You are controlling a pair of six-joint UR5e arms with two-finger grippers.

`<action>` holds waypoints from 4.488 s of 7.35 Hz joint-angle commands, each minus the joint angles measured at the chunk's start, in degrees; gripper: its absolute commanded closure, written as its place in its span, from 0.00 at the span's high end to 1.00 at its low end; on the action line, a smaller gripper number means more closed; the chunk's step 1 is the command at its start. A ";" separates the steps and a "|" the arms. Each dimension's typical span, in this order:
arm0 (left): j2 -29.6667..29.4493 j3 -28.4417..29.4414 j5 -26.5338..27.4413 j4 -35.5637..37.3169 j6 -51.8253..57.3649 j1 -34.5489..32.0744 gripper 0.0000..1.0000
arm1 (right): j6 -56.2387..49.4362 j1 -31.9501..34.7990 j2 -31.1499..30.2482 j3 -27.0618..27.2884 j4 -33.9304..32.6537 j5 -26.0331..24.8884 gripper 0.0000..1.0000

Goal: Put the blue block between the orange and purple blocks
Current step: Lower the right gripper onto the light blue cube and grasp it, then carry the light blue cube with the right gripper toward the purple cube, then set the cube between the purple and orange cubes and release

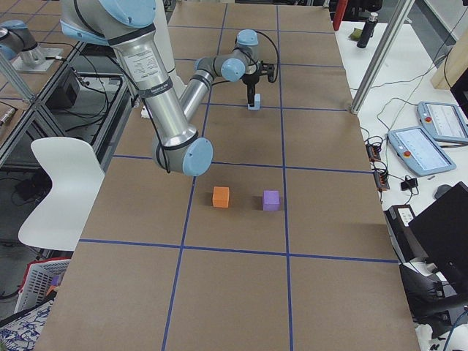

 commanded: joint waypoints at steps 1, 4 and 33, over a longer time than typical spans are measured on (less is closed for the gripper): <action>5.37 3.79 -0.35 -5.44 6.43 -7.20 1.00 | 2.24 -4.16 11.30 -12.58 -0.28 -4.02 1.00; 7.15 3.79 -1.92 -6.37 6.25 -7.12 1.00 | 3.31 -7.16 13.19 -25.46 11.60 -7.46 1.00; 15.07 3.96 -5.63 -32.73 -20.73 -6.86 1.00 | -9.62 19.49 -46.75 -13.52 58.10 13.03 0.28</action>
